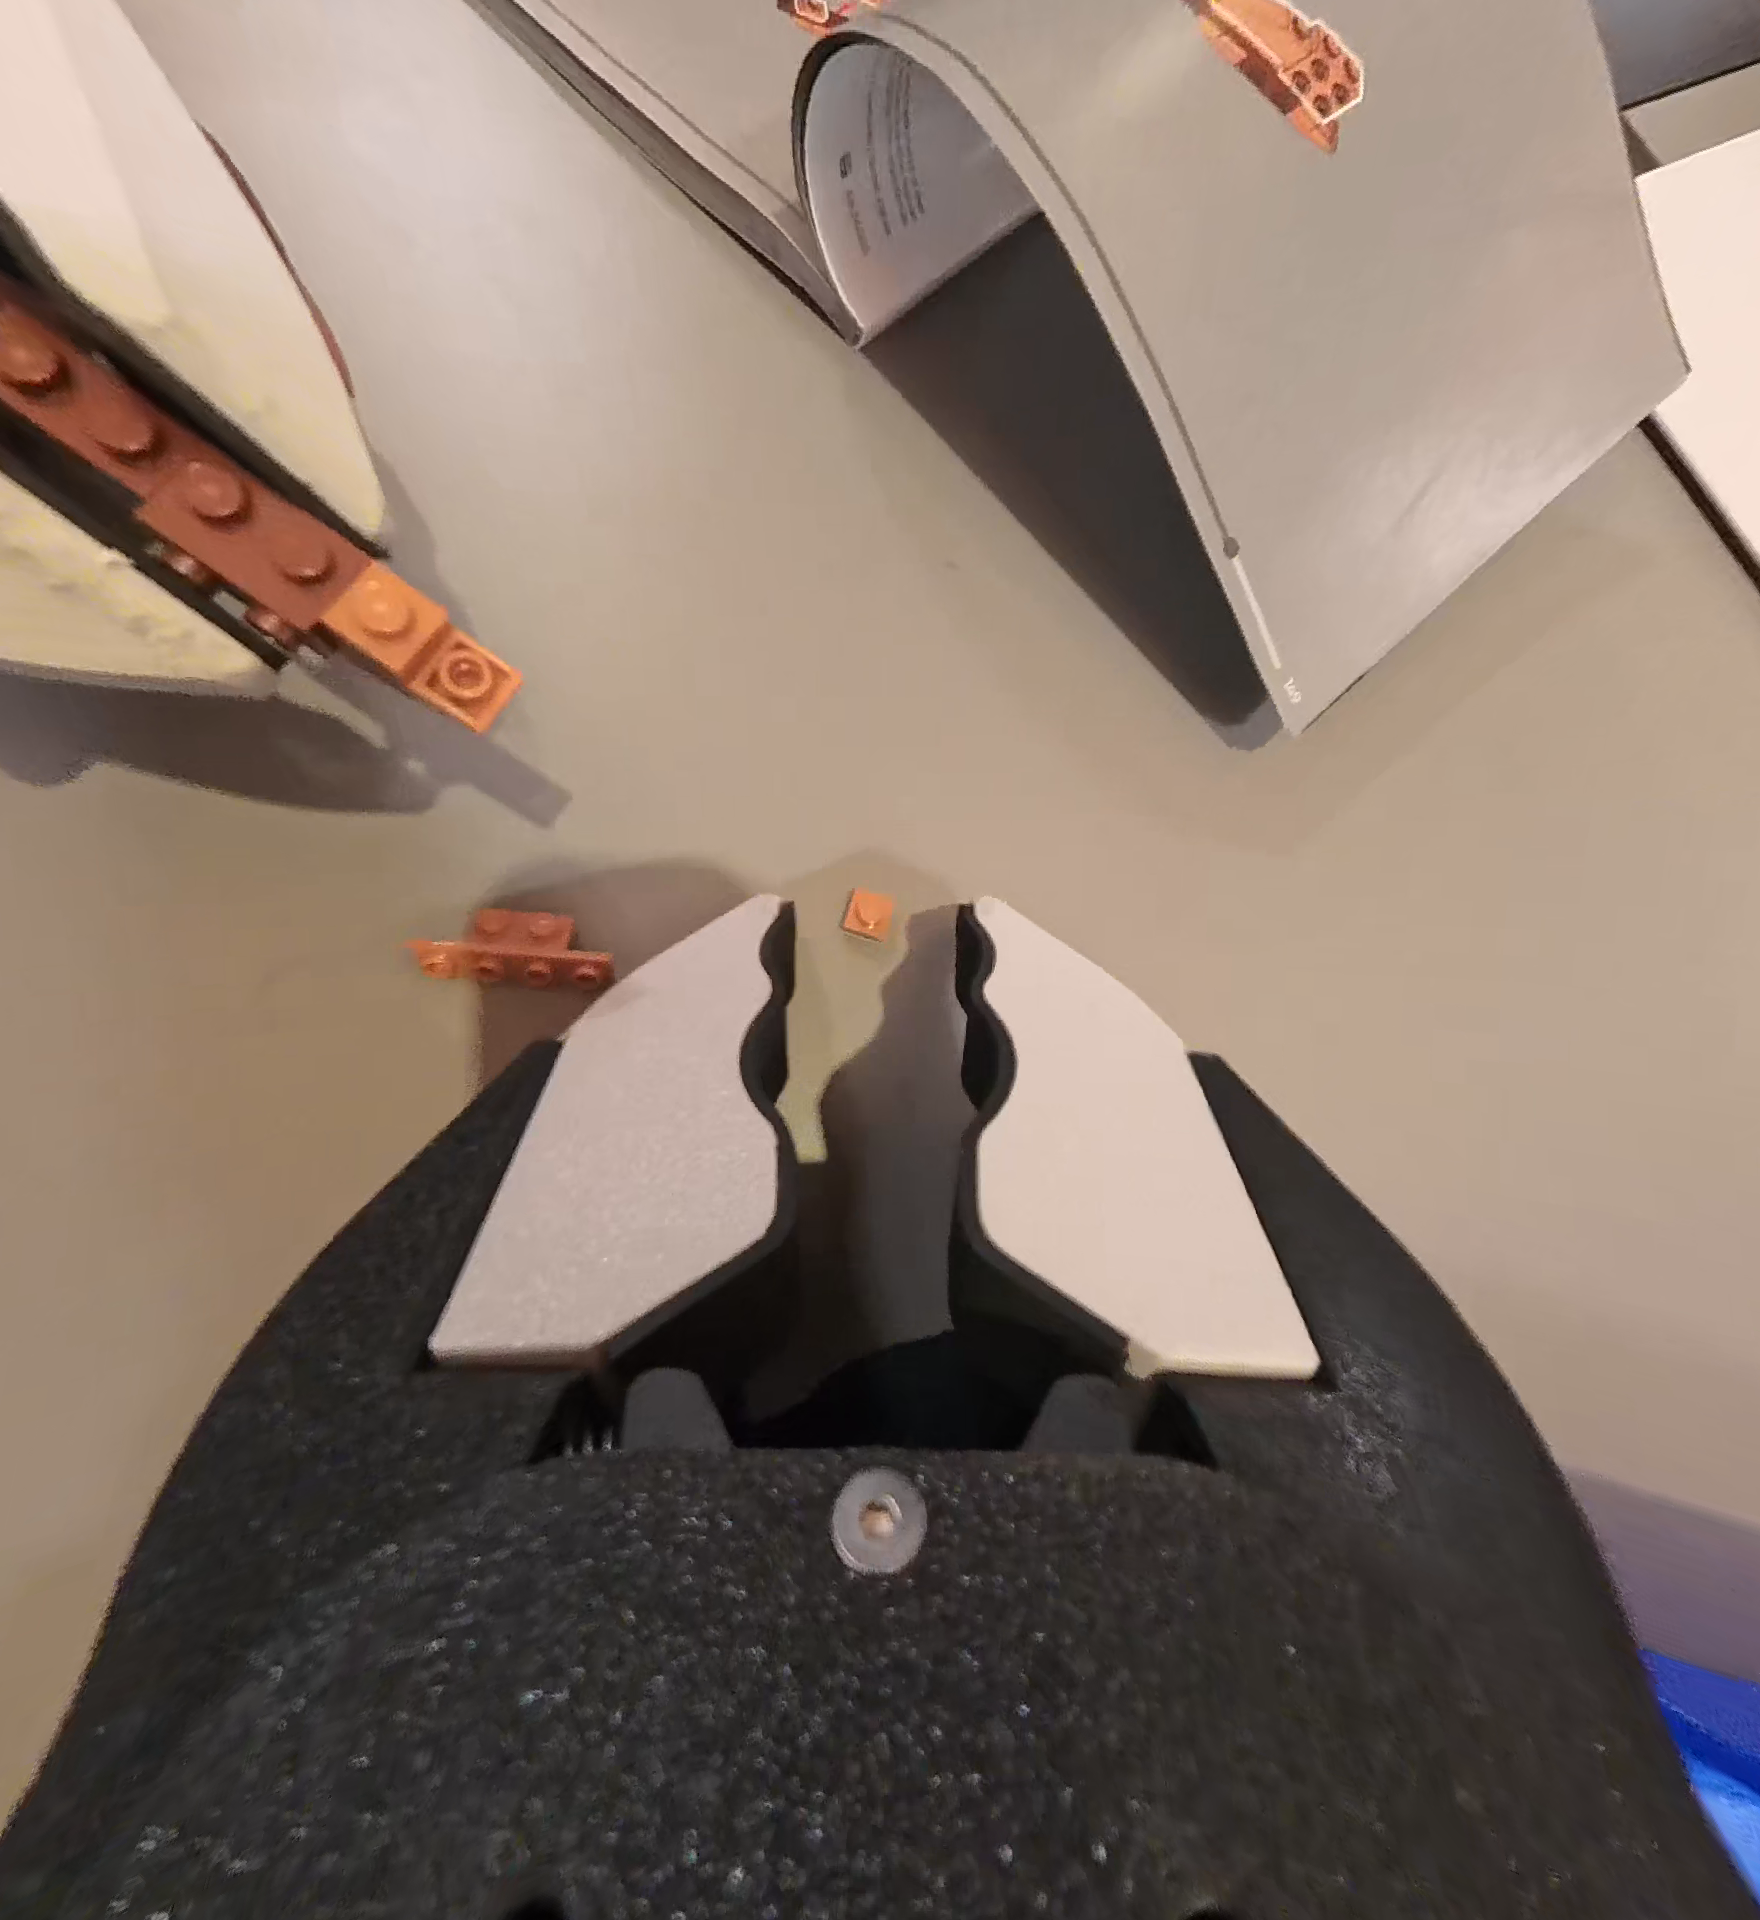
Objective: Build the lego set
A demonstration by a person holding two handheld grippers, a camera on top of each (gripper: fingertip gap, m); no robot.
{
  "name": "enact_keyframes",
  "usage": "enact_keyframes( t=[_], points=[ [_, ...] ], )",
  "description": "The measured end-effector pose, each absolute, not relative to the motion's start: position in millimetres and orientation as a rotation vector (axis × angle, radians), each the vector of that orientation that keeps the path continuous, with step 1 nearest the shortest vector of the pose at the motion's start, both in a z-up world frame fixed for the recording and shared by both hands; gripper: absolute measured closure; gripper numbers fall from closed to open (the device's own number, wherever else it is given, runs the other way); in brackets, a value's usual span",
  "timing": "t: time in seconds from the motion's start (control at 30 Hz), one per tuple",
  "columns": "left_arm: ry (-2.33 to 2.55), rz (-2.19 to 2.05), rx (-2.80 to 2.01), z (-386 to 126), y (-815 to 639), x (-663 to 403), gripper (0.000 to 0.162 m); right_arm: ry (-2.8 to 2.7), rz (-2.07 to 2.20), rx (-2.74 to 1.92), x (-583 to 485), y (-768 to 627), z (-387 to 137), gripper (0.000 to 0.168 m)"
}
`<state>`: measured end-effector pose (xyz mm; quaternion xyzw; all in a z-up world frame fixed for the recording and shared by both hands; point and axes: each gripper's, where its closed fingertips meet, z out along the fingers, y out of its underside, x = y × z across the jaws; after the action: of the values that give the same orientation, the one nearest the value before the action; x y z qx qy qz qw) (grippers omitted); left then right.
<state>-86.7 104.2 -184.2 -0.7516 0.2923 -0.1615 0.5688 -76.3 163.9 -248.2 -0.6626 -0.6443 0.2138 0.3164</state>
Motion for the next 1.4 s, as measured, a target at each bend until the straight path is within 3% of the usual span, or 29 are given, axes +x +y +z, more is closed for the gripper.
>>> enact_keyframes(
  t=[0.33, 0.6, 0.9, 1.4],
  points=[
    [0.69, -0.39, -1.763, -186, 104, -85, 0.15, -1.645, 0.574, -1.819, -77, 166, -250, 0.161],
    [0.695, -0.406, -1.753, -185, 103, -84, 0.15, -1.692, 0.631, -1.711, -77, 162, -243, 0.161],
    [0.751, -0.451, -1.724, -184, 97, -74, 0.15, -1.829, 1.078, -1.19, -80, 88, -136, 0.161],
    [0.834, -0.572, -1.618, -173, 82, -55, 0.15, -2.065, 0.955, -1.077, -84, 64, -154, 0.161]
  ],
)
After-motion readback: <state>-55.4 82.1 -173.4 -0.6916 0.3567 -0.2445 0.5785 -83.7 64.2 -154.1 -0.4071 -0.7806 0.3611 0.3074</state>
